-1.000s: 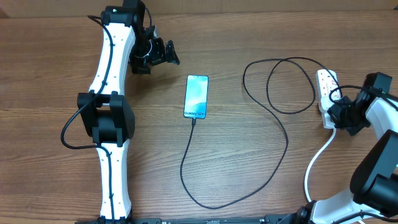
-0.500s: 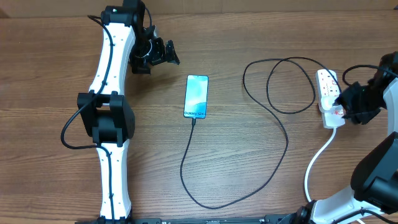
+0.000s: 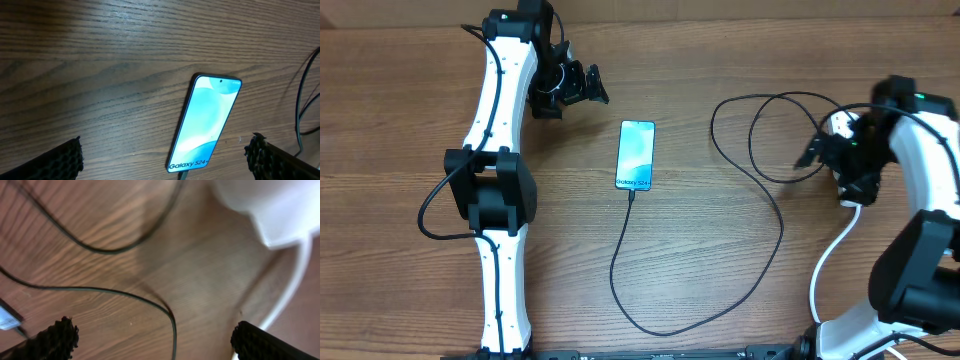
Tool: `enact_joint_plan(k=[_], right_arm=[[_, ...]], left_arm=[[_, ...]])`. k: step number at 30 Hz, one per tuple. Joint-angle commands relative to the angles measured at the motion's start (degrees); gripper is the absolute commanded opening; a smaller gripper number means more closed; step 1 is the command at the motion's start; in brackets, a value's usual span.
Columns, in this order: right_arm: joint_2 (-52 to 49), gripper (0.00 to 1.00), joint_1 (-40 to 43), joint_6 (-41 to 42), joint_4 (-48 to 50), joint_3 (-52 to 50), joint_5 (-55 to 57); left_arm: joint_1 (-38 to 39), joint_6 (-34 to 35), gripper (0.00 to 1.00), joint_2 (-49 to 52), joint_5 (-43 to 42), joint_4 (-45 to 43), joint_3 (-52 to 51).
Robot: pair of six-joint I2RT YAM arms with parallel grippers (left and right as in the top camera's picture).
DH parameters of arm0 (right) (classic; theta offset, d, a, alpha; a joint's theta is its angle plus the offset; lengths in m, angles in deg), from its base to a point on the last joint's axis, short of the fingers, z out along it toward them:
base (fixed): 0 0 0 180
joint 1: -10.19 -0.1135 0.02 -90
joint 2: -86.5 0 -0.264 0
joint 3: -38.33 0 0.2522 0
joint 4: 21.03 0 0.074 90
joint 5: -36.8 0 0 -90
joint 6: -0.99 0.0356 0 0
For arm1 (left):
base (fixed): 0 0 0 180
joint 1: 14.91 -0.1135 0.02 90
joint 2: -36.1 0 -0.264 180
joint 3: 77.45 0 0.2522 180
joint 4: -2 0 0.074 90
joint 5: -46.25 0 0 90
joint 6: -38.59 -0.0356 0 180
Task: Plug charger to phone and switch on socket
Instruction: 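Lift the right gripper up and away from the power strip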
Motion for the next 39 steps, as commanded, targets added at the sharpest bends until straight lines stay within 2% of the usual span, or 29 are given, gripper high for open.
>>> enact_joint_plan(k=[1, 4, 8, 39], right_arm=[[0.2, 1.0, -3.7, -5.5, 3.6, -0.3, 6.8], [0.2, 1.0, -5.7, -6.2, 7.5, -0.3, 9.4], [0.2, 1.0, -8.4, -12.0, 10.6, -0.3, 7.3], [0.2, 1.0, -9.7, -12.1, 10.7, -0.3, 7.3]], left_arm=[[0.4, -0.3, 1.0, -1.1, 0.4, -0.1, 0.1], [0.4, -0.3, 1.0, -1.1, 0.4, -0.1, 0.1], [0.4, -0.3, 1.0, -1.1, 0.4, -0.1, 0.1], [0.4, -0.3, 1.0, -1.1, 0.4, -0.1, 0.1]])
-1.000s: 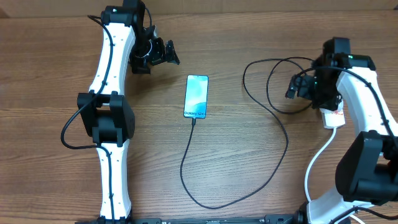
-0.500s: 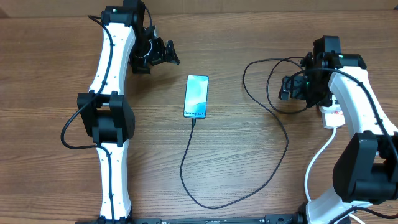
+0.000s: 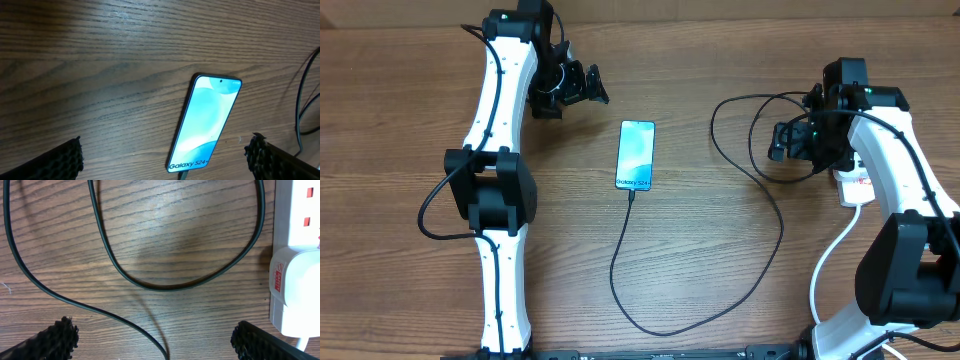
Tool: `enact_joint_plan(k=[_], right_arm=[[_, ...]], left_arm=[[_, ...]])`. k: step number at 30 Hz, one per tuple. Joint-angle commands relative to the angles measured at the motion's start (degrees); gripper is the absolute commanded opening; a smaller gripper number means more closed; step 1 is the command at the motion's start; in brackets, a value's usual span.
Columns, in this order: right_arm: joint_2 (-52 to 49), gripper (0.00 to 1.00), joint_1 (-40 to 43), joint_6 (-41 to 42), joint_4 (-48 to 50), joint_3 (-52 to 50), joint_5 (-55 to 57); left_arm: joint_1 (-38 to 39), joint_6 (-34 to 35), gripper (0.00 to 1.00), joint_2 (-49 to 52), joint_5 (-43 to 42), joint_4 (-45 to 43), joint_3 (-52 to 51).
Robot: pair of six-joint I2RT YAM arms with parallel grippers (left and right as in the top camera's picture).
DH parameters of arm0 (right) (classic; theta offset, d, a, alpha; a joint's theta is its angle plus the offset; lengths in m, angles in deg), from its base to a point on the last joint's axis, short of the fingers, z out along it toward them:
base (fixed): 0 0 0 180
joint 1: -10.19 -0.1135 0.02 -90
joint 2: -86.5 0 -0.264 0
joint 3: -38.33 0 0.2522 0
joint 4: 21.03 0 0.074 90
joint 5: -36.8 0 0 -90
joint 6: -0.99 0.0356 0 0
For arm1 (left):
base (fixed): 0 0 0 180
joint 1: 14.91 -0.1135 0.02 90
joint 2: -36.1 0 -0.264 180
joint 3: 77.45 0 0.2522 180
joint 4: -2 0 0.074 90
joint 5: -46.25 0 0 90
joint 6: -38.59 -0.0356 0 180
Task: Plug charger to phone and switch on socket
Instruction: 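Lift the right gripper up and away from the power strip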
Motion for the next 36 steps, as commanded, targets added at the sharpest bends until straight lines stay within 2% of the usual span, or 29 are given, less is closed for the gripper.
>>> enact_joint_plan(k=[1, 6, 25, 28, 32, 36], right_arm=[[0.2, 1.0, 0.0, -0.5, 0.3, -0.2, 0.6], [2.5, 1.0, -0.1, -0.5, 0.3, -0.2, 0.6], [37.7, 1.0, -1.5, -0.5, 0.3, -0.2, 0.7], [43.1, 1.0, -1.4, -0.5, 0.3, -0.2, 3.8], [48.1, 1.0, -1.4, -0.5, 0.3, -0.2, 5.9], [50.5, 1.0, -1.4, -0.5, -4.9, -0.2, 5.9]], left_arm=[[0.4, -0.3, 1.0, -1.1, 0.4, 0.0, 0.1], [0.4, -0.3, 1.0, -1.1, 0.4, -0.1, 0.1], [0.4, -0.3, 1.0, -1.1, 0.4, 0.0, 0.1], [0.4, -0.3, 1.0, -1.1, 0.4, -0.1, 0.1], [0.4, -0.3, 1.0, -1.1, 0.4, 0.0, 0.1], [0.4, -0.3, 1.0, -1.1, 0.4, -0.1, 0.1]])
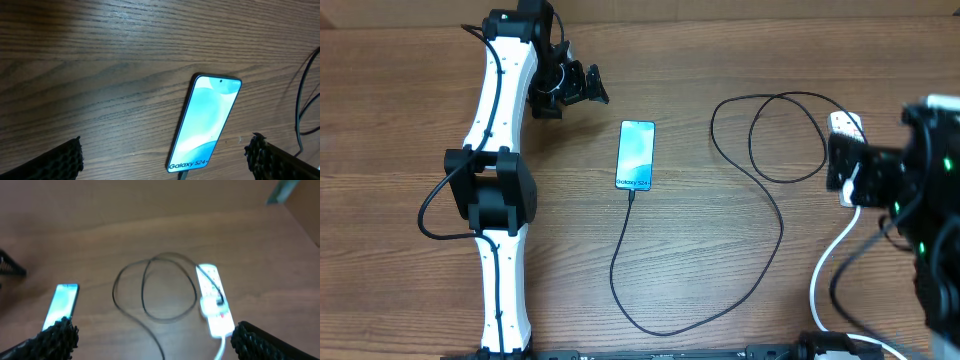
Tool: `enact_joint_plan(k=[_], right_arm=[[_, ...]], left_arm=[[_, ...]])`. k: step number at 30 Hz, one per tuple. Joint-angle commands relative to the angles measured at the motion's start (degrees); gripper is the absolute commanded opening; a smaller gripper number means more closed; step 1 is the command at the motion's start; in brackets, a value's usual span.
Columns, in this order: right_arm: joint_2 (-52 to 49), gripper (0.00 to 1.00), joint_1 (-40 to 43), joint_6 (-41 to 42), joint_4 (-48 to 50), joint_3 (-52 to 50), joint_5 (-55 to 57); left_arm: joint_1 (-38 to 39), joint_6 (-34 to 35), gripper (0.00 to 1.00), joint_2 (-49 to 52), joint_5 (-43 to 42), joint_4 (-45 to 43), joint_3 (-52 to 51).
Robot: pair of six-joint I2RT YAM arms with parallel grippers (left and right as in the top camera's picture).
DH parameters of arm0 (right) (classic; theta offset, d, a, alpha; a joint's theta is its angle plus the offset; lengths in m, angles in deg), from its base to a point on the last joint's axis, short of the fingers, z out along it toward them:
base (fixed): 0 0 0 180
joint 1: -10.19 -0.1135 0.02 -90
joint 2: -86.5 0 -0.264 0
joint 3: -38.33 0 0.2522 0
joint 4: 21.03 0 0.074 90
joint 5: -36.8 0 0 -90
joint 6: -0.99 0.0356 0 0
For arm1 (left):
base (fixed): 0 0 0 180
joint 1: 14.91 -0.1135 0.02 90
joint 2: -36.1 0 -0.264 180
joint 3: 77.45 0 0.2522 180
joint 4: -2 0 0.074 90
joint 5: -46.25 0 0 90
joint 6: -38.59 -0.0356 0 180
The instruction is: Plug charger to phone and switch on socket
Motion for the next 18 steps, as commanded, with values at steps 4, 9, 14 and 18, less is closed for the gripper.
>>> enact_joint_plan(k=[4, 9, 14, 18], right_arm=[[-0.3, 1.0, -0.2, -0.3, -2.5, -0.4, -0.6], [-0.5, 1.0, -0.2, -0.3, 1.4, -3.7, -4.2], [2.1, 1.0, -0.8, -0.3, 8.3, -10.6, -8.9], [6.4, 1.0, -3.9, -0.3, 15.6, -18.2, -9.1]], left_arm=[[0.4, -0.3, 1.0, -1.1, 0.4, -0.1, 0.1], [0.4, -0.3, 1.0, -1.1, 0.4, 0.0, 0.1], [0.4, -0.3, 1.0, -1.1, 0.4, -0.1, 0.1], [0.4, -0.3, 1.0, -1.1, 0.4, 0.0, 0.1]])
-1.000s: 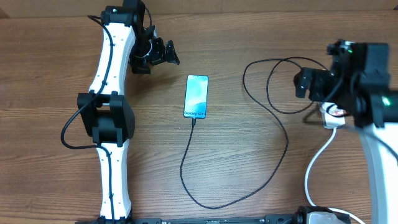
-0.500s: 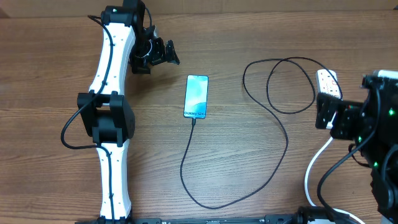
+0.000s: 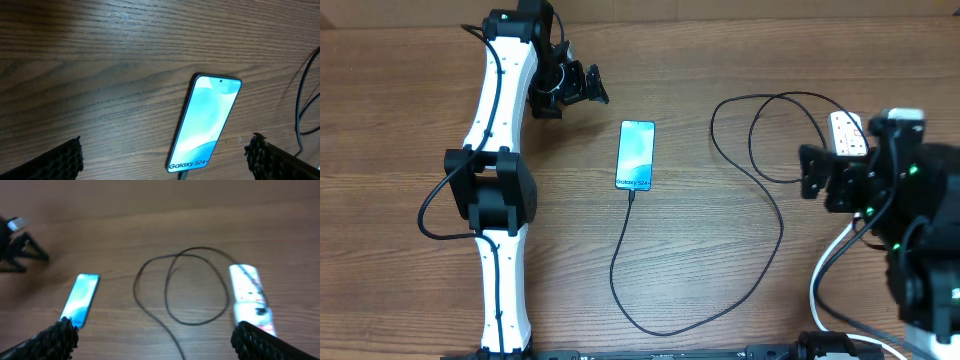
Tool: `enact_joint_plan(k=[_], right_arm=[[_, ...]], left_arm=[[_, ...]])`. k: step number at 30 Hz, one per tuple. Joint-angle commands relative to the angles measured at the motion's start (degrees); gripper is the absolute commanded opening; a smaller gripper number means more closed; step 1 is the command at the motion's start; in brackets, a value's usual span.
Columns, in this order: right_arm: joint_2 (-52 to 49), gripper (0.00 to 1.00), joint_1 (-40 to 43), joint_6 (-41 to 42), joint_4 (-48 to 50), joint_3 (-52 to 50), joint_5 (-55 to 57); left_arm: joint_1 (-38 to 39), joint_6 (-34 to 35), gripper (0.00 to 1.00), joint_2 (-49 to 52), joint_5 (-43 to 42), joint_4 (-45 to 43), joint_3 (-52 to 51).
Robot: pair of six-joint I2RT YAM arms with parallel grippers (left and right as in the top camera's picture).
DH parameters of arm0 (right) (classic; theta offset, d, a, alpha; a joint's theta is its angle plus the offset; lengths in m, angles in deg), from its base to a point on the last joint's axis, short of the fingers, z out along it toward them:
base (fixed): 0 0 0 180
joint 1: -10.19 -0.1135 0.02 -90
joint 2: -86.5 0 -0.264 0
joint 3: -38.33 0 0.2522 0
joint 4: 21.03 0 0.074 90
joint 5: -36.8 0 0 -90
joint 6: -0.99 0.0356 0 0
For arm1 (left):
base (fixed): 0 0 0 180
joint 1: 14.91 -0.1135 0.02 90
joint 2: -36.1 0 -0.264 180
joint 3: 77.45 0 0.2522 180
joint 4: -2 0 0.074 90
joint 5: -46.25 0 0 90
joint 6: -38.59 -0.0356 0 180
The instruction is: Plug charger to phone and switch on socket
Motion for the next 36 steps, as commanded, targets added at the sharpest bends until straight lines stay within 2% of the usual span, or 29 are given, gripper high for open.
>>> enact_joint_plan(k=[1, 12, 19, 23, 26, 36], right_arm=[[5.9, 1.0, -3.4, 0.0, 6.4, -7.8, -2.0], [14.2, 1.0, -4.4, -0.1, 27.8, -26.3, -8.1], [20.9, 1.0, -4.5, 0.0, 56.8, -43.5, -12.3], [25.1, 1.0, -4.5, -0.1, 66.5, -51.0, -12.1], [29.3, 1.0, -4.5, 0.0, 71.0, -56.7, -12.1], [38.3, 1.0, -4.5, 0.0, 70.5, -64.2, -12.1]], left_arm=[[0.4, -0.3, 1.0, -1.1, 0.4, 0.0, 0.1], [0.4, -0.3, 1.0, -1.1, 0.4, -0.1, 0.1], [0.4, -0.3, 1.0, -1.1, 0.4, 0.0, 0.1], [0.4, -0.3, 1.0, -1.1, 0.4, 0.0, 0.1], [0.4, -0.3, 1.0, -1.1, 0.4, 0.0, 0.1], [0.4, -0.3, 1.0, -1.1, 0.4, -0.1, 0.1]])
